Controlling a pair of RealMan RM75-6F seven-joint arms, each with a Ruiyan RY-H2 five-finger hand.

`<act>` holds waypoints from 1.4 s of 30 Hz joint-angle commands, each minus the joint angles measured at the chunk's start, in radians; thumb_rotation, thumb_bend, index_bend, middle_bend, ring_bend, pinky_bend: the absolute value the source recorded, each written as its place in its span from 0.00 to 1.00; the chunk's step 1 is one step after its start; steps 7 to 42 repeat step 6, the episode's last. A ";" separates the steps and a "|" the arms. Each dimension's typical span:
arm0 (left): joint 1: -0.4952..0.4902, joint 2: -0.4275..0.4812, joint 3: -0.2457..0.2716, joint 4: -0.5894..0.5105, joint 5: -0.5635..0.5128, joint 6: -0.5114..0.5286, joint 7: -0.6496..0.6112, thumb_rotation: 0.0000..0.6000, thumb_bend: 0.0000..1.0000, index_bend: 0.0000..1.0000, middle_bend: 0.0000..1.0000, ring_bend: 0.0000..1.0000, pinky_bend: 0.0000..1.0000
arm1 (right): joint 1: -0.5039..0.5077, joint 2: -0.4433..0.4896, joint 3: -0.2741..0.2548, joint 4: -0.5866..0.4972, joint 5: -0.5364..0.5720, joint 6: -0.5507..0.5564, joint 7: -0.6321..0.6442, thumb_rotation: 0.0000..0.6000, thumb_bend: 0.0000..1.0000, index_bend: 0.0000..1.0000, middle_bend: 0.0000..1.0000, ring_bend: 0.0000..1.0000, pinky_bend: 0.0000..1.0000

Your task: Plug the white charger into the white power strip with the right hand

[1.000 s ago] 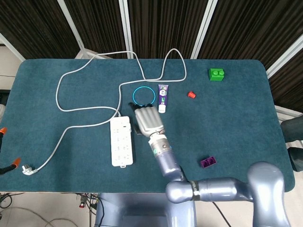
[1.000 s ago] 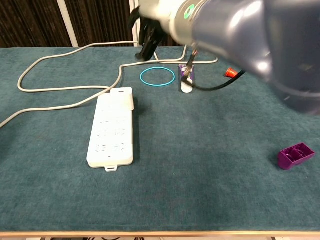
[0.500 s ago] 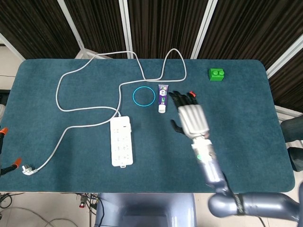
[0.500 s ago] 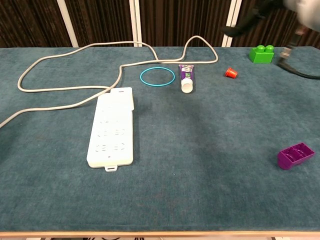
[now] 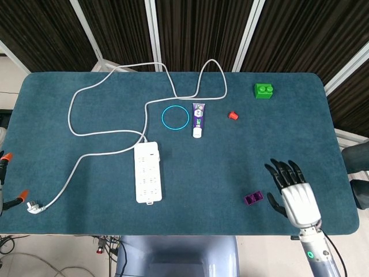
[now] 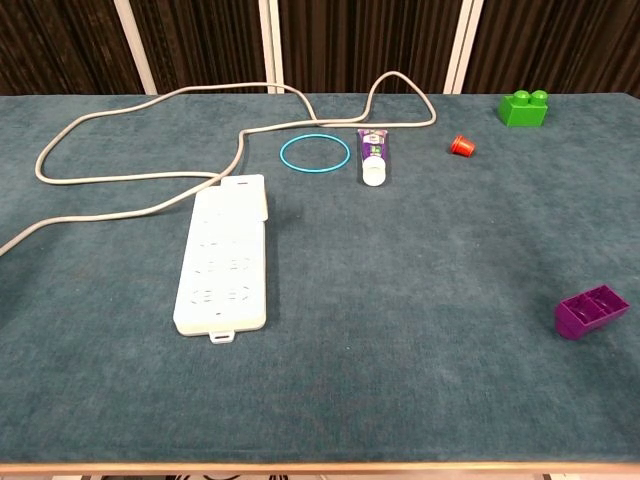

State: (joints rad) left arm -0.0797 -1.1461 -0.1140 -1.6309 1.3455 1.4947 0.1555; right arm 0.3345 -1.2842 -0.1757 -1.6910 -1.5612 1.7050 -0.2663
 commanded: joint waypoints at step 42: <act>0.001 0.010 0.007 0.016 0.027 0.008 -0.031 1.00 0.15 0.10 0.00 0.00 0.00 | -0.029 0.035 0.040 0.006 0.054 -0.077 -0.012 1.00 0.41 0.15 0.13 0.15 0.12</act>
